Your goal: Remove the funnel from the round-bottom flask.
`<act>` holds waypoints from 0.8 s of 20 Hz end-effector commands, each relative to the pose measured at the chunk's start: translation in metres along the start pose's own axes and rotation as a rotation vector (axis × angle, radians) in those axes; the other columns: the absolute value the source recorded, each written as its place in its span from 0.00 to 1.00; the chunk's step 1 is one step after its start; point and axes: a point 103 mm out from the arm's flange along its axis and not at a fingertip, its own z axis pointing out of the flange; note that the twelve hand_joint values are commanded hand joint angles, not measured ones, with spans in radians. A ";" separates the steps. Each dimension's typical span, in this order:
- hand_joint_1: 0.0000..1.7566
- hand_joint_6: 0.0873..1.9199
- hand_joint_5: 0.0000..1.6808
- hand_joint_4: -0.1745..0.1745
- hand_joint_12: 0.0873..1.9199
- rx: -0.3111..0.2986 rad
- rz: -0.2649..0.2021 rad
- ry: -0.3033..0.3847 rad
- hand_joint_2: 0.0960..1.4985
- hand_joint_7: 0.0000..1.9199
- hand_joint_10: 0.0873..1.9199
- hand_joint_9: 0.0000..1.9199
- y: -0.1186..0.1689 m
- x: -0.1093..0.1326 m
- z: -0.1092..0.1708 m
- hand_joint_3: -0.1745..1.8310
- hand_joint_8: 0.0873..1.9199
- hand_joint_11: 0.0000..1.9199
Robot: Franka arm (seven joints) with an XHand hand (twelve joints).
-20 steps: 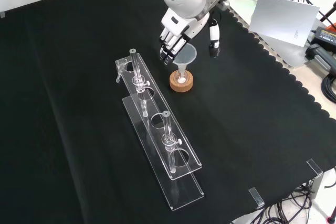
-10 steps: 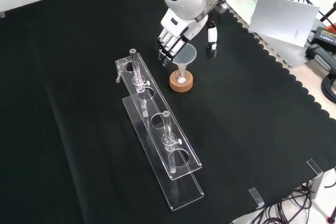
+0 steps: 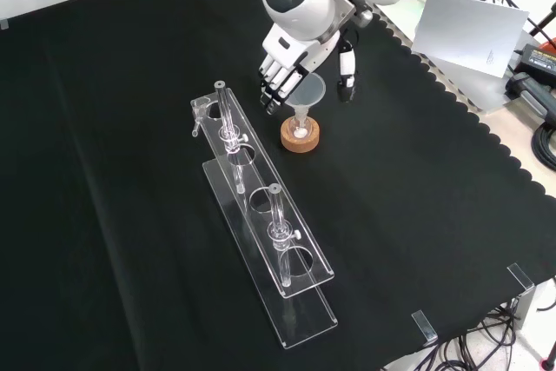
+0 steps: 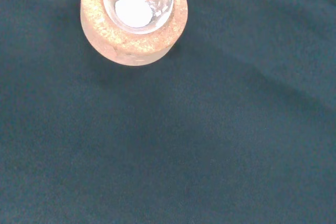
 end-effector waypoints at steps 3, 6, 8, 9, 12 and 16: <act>0.29 0.00 0.07 0.52 0.74 0.014 0.008 0.000 0.48 0.00 0.38 0.18 0.007 -0.001 0.004 0.10 0.27 0.18; 0.30 0.00 0.12 0.49 0.73 -0.009 0.026 -0.008 0.50 0.03 0.33 0.25 0.008 -0.002 0.004 0.11 0.33 0.20; 0.30 0.00 0.16 0.47 0.71 -0.036 0.045 -0.015 0.51 0.08 0.30 0.30 0.008 -0.003 0.003 0.11 0.34 0.22; 0.31 0.00 0.18 0.45 0.71 -0.054 0.059 -0.021 0.52 0.10 0.29 0.33 0.007 -0.003 0.002 0.12 0.34 0.23; 0.32 0.00 0.25 0.41 0.68 -0.098 0.091 -0.031 0.56 0.19 0.26 0.41 0.005 -0.006 -0.001 0.14 0.35 0.27; 0.33 0.05 0.36 0.42 0.65 -0.135 0.103 -0.044 0.59 0.27 0.23 0.48 0.001 -0.009 -0.007 0.16 0.34 0.31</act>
